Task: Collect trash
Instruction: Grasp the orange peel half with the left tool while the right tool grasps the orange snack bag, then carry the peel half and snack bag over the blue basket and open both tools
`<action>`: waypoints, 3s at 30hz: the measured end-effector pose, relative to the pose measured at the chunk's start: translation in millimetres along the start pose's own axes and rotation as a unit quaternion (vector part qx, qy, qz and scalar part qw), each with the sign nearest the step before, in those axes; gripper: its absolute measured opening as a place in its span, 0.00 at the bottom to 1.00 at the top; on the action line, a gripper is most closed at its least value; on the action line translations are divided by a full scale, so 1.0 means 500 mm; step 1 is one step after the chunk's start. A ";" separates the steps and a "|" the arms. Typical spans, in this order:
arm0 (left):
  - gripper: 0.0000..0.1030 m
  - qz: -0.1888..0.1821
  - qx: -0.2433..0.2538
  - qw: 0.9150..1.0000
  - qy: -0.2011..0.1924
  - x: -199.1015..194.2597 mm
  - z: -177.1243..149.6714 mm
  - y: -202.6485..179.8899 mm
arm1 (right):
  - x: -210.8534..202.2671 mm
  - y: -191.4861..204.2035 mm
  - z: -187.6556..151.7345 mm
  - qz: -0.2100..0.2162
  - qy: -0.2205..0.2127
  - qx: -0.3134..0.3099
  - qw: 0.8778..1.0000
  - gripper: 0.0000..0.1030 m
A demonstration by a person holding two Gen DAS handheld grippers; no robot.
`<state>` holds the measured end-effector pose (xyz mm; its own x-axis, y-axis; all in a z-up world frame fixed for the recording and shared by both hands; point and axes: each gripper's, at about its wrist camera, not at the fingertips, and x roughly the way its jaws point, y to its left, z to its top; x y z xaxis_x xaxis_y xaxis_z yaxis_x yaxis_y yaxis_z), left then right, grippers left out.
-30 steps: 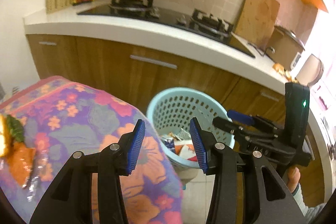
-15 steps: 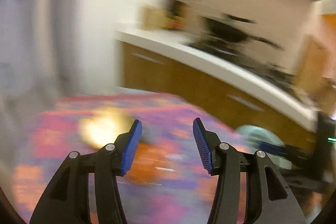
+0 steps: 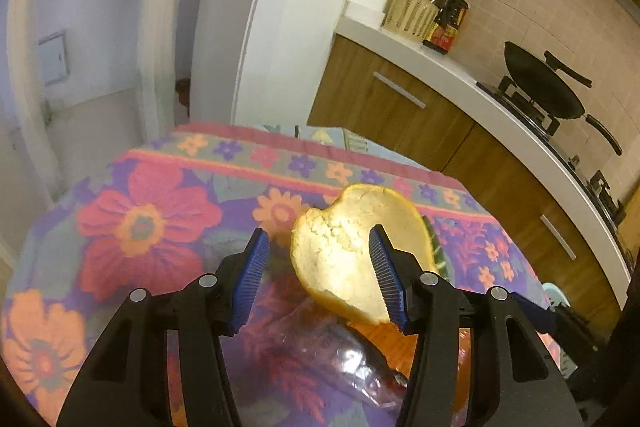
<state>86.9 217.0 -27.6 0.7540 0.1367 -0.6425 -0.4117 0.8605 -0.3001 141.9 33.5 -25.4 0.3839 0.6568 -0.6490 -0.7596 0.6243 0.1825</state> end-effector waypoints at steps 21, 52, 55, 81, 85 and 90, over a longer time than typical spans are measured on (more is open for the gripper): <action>0.03 0.016 0.022 1.000 0.007 0.029 -0.034 -0.017 | 0.043 0.046 -0.020 -0.049 0.028 -0.068 0.996 0.26; 0.04 -0.074 -0.065 0.994 -0.043 -0.039 -0.011 0.048 | 0.053 0.131 -0.028 -0.041 0.062 -0.095 0.993 0.69; 0.04 -0.076 -0.062 0.994 -0.038 -0.034 -0.014 0.043 | 0.067 0.131 -0.035 -0.053 0.061 -0.096 0.992 0.67; 0.04 -0.133 -0.094 0.984 -0.069 -0.075 -0.005 0.075 | -0.082 0.094 -0.034 0.023 0.014 -0.054 0.998 0.19; 0.05 -0.150 -0.076 0.983 -0.073 -0.086 -0.005 0.057 | -0.142 0.078 -0.065 0.015 0.001 -0.046 0.999 0.19; 0.05 -0.181 -0.056 0.980 -0.058 -0.106 -0.012 0.015 | -0.221 0.040 -0.087 -0.006 -0.021 -0.035 0.999 0.19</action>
<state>40.7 213.3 0.3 0.9112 -0.1067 -0.3980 -0.1557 0.8051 -0.5723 61.4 -45.0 17.9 0.4137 0.6677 -0.6189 -0.7890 0.6022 0.1222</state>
